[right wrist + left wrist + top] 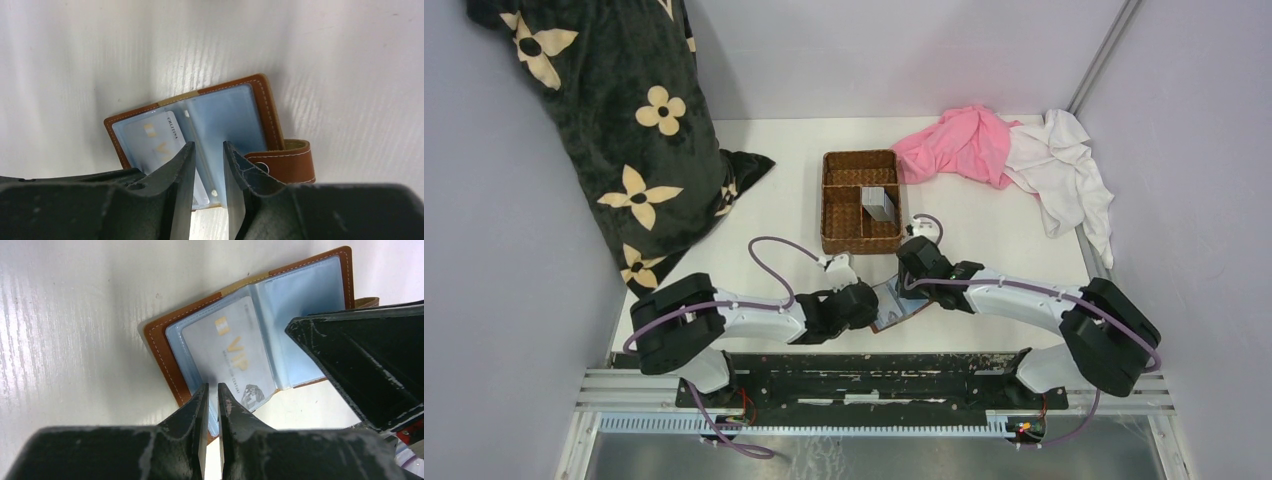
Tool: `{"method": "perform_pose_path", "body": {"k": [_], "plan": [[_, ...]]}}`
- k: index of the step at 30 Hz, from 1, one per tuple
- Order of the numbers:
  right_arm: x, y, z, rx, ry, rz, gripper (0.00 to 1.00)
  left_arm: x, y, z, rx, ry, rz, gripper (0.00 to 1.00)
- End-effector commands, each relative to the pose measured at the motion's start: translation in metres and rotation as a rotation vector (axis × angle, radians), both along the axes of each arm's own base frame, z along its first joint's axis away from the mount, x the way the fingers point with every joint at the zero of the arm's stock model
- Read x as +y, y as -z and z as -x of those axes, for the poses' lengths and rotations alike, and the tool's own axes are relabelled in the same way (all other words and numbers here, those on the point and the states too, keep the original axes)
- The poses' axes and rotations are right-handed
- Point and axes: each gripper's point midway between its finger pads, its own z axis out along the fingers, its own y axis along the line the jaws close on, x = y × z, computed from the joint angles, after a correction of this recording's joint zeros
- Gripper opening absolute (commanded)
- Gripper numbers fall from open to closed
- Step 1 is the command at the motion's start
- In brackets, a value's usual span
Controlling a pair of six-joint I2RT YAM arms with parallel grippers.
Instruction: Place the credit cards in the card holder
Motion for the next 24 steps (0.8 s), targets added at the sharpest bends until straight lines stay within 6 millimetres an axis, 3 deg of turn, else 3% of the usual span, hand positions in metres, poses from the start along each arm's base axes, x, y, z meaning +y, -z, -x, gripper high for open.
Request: {"method": "perform_pose_path", "body": {"k": [1, 15, 24], "plan": [[-0.007, -0.012, -0.008, -0.039, 0.017, -0.027, 0.32, 0.018, 0.016, -0.007, -0.009, 0.007, -0.130, 0.20], [-0.035, 0.026, -0.008, 0.029, 0.077, 0.013, 0.28, 0.034, 0.019, -0.033, -0.015, -0.014, -0.173, 0.20], [-0.038, 0.056, 0.001, 0.097, 0.086, 0.024, 0.28, 0.035, 0.031, -0.037, 0.015, 0.001, -0.190, 0.20]]}}
